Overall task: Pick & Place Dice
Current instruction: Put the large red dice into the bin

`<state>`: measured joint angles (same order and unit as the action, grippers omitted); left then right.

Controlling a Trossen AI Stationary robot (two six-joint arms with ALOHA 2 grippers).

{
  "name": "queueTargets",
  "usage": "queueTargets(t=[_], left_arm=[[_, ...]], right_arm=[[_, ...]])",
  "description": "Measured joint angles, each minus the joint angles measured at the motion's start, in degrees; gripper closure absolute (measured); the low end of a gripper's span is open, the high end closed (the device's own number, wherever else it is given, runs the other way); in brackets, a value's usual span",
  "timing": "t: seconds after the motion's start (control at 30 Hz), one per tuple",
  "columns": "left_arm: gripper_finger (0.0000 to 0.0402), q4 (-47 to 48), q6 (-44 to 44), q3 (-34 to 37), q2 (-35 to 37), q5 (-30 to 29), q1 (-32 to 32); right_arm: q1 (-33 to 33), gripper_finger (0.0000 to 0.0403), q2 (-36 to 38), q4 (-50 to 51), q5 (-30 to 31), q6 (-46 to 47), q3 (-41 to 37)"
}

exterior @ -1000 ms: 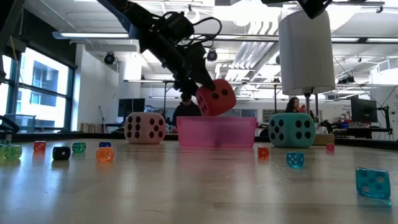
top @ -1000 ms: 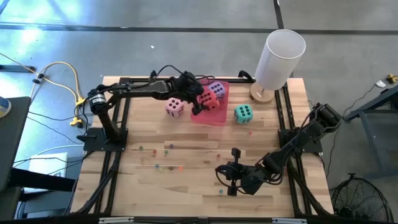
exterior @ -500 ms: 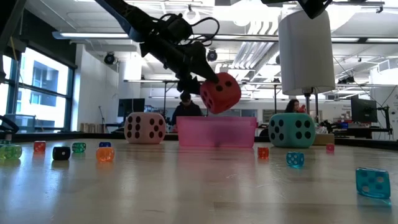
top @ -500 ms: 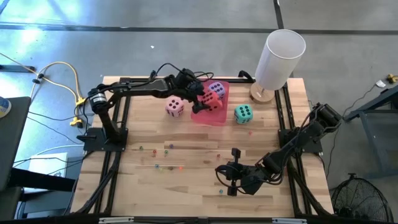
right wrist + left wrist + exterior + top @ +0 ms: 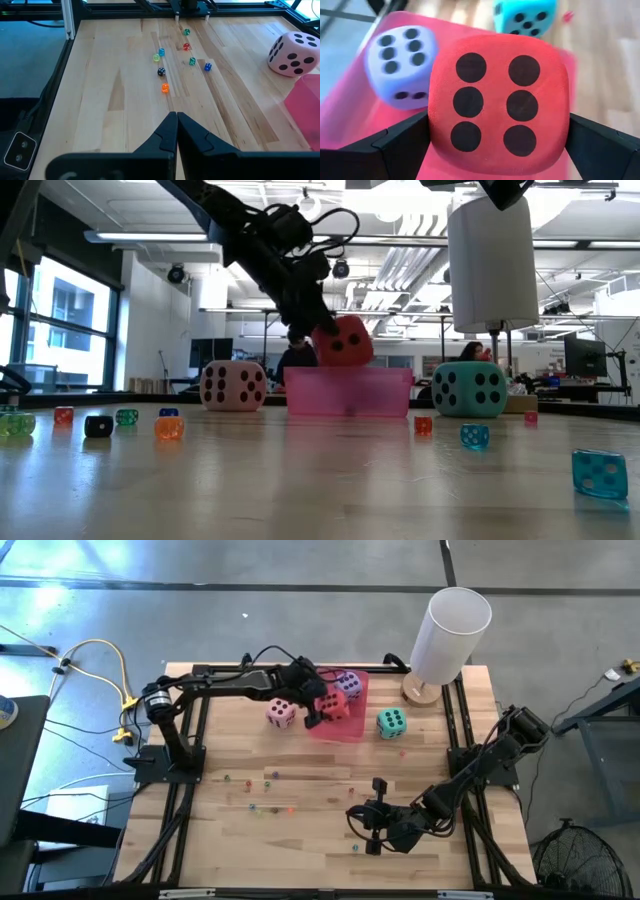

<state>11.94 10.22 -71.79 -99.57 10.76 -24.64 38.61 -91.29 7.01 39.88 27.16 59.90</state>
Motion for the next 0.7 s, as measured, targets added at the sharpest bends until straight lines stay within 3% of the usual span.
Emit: queueTargets(t=[0.3, 0.47, 0.57, 0.7], left_arm=[[0.0002, 2.5, 0.1, 0.0, 0.0, -1.8, 0.1], [0.0002, 5.0, 2.7, 0.0, 0.0, 4.2, -0.4], [0.0002, 5.0, 2.9, 0.0, 0.0, 4.6, -0.8], [0.0002, 5.0, 3.9, 0.0, 0.0, 4.6, -0.8]], right_arm=[[0.0, 0.0401, 0.0, 0.0, 0.0, 0.0, 0.0], [0.0, 0.0401, 0.0, -0.2, 0.0, 0.0, 0.0], [-0.2, 0.0401, 0.0, -2.9, 0.6, -2.4, 0.0], [-2.6, 0.0401, 0.0, -9.3, 14.1, -8.0, 0.0]])
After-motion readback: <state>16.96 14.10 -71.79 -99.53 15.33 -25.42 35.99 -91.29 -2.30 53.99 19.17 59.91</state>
